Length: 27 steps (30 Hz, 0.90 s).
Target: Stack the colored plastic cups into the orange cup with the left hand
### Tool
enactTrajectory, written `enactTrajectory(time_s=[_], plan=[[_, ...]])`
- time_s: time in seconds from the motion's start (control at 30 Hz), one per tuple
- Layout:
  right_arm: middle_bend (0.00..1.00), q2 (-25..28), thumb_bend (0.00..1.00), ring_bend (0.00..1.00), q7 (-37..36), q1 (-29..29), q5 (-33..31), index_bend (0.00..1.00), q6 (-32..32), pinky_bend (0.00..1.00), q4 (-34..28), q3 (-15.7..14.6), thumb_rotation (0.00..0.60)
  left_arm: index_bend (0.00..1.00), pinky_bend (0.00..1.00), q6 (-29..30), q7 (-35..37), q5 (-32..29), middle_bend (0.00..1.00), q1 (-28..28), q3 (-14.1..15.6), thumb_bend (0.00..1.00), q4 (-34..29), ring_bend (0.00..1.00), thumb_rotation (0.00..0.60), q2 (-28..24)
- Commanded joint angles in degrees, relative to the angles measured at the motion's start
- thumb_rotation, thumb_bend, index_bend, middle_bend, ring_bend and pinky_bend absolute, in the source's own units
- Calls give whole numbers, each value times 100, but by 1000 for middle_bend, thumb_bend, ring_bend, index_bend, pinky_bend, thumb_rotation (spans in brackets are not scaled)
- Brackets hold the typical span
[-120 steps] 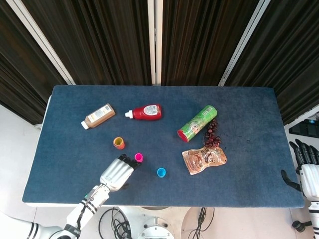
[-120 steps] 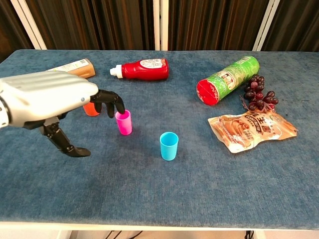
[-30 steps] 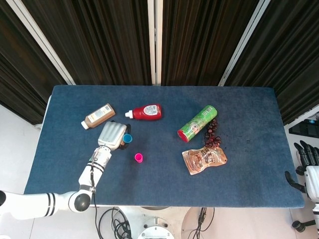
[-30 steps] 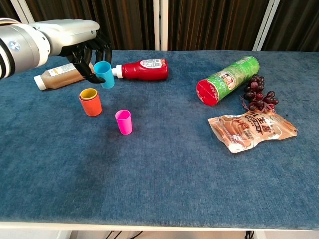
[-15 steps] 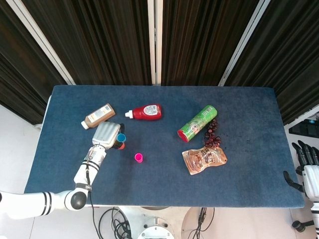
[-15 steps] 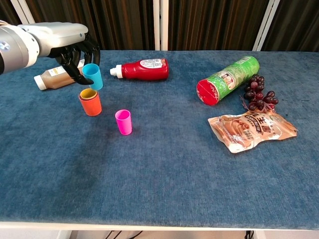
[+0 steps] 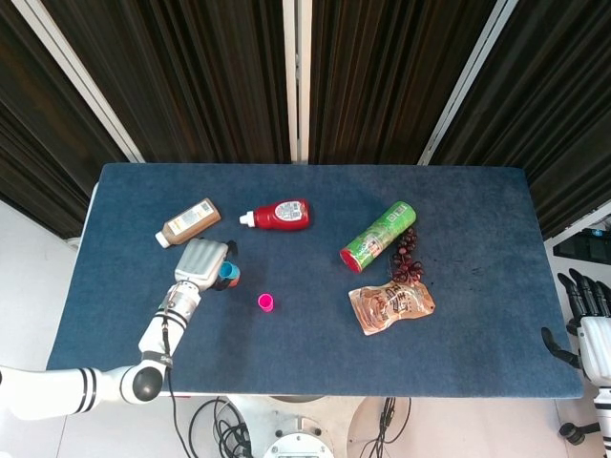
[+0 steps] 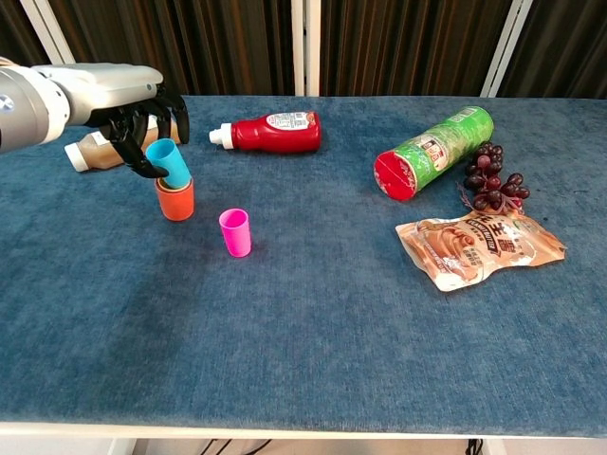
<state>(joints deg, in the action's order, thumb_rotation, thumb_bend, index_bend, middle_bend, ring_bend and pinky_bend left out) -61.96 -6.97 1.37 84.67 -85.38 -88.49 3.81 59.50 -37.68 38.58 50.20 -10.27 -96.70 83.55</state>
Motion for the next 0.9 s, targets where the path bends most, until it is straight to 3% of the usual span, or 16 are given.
enactTrajectory(time_s=[0.03,0.17,0.4,0.53,0.73,0.9], plan=[[0,-5,282,0,11,2,-3,0,5,0,-3,-3,600,97,340,58,37,105,252,1,33,209,43,339,600,5],[0,-3,283,0,9,-5,-2,0,-9,0,-6,-2,600,88,300,146,53,119,215,-18,44,209,56,263,600,1],[0,-5,283,0,3,-1,-2,0,2,0,1,-7,600,123,294,256,100,223,217,-69,81,209,-69,259,600,-42],[0,-6,283,0,-1,-6,-12,0,-3,0,12,-3,600,189,301,370,196,611,250,-140,139,208,-551,264,600,-153],[0,-15,283,0,-15,6,-25,0,20,0,22,3,600,261,336,479,-189,1531,309,-187,631,200,-1330,295,600,-196],[0,-33,283,0,-11,-2,17,0,19,0,31,-33,600,266,344,549,-658,1836,317,-161,905,199,-1188,304,600,267]])
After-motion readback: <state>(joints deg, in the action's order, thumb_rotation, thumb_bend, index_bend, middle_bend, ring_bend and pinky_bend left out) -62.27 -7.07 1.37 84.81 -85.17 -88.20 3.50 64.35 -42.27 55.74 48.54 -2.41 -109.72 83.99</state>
